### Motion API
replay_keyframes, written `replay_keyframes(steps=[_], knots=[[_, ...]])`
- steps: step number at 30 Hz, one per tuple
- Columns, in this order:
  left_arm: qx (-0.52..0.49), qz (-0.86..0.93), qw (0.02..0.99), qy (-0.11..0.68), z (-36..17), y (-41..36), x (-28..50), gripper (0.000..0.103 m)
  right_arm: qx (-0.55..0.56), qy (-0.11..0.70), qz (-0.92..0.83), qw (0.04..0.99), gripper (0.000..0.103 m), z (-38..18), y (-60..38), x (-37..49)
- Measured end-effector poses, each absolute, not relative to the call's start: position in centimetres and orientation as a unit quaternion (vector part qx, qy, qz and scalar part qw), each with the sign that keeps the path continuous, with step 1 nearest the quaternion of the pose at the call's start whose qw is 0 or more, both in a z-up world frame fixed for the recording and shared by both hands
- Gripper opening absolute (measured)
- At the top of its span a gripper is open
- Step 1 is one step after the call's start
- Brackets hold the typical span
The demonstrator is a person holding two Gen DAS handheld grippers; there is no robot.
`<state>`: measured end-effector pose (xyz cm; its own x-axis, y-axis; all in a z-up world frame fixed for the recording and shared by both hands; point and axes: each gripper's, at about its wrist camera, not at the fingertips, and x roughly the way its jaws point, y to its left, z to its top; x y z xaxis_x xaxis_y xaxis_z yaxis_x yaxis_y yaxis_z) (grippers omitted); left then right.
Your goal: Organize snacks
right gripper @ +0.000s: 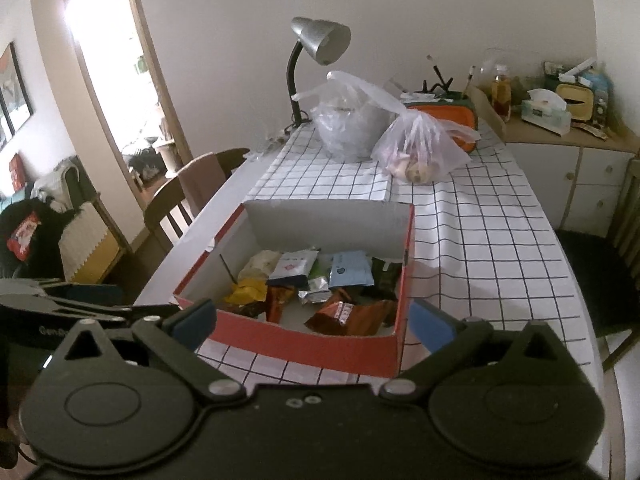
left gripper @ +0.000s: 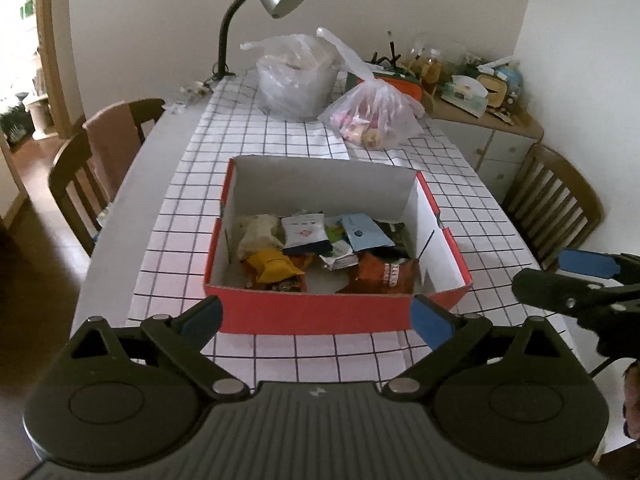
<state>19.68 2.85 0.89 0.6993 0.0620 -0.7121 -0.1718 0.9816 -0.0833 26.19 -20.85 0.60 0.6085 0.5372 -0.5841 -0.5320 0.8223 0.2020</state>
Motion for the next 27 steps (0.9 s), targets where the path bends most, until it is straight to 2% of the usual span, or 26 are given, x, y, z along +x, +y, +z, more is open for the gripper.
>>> replay_keyframes(steps=[27], knots=[[-0.057,0.056,0.926,0.369,2.2,1.3,15.9,0.100,0.028,0.301,0.298,0.905,0.103,1.6,-21.9,22.4]])
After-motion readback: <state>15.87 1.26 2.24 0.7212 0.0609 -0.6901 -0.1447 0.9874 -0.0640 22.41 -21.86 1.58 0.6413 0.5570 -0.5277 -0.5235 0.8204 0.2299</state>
